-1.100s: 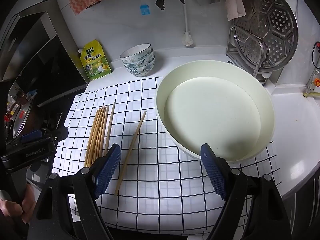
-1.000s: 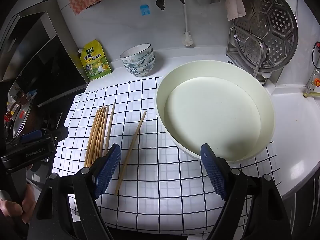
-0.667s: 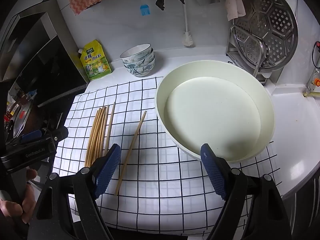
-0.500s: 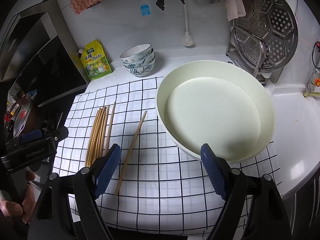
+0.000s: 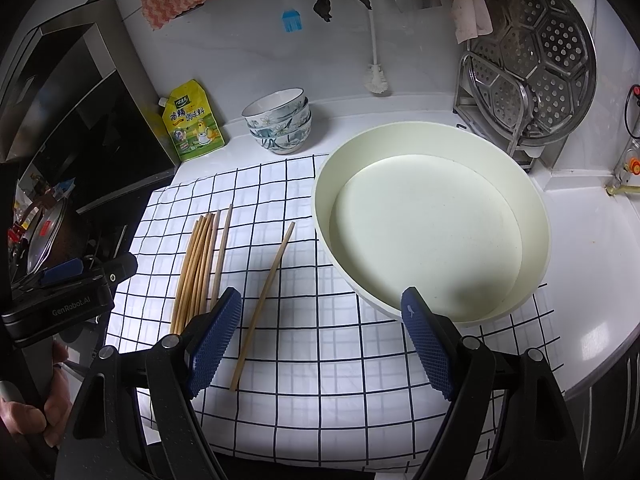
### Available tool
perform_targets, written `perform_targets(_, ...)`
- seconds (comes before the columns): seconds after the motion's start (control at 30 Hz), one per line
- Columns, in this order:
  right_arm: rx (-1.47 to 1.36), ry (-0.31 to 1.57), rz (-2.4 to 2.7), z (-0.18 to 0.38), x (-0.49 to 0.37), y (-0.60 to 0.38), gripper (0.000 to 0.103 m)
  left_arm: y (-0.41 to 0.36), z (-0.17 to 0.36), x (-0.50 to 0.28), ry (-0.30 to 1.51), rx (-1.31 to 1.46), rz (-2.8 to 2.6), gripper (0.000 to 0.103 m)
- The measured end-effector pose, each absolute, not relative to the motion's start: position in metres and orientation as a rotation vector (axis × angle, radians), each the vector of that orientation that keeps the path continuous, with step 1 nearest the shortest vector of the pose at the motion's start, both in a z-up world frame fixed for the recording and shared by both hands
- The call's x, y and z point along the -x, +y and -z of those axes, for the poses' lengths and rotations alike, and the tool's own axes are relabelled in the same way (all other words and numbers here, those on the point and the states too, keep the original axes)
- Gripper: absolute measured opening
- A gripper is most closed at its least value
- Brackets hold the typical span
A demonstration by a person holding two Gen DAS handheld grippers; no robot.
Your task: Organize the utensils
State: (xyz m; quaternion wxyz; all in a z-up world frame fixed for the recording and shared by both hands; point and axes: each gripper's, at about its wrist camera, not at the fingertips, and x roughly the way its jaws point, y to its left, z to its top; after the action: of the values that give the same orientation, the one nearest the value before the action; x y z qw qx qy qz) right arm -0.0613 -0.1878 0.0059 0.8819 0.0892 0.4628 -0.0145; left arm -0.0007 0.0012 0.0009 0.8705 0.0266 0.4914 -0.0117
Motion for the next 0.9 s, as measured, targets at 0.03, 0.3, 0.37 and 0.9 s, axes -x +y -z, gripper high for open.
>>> perform_targets(0.03, -0.186, 0.964, 0.03, -0.006, 0.0615, -0.1878, 0.078, -0.0001, -0.0007, 0.0009, 1.028, -0.057, 0.023, 0.097)
perform_targets(0.3, -0.185, 0.963, 0.03, -0.0066, 0.0622, -0.187, 0.078, -0.0005, -0.0008, 0.0011, 1.027, -0.058, 0.022, 0.097)
perform_targets(0.37, -0.186, 0.963, 0.03, -0.0069, 0.0623, -0.1868, 0.078, -0.0005, -0.0007, 0.0011, 1.027, -0.058, 0.022, 0.097)
perform_targets(0.9, -0.187, 0.961, 0.031, -0.0069, 0.0625, -0.1857, 0.078, -0.0007, -0.0008, 0.0015, 1.026, -0.059, 0.022, 0.097)
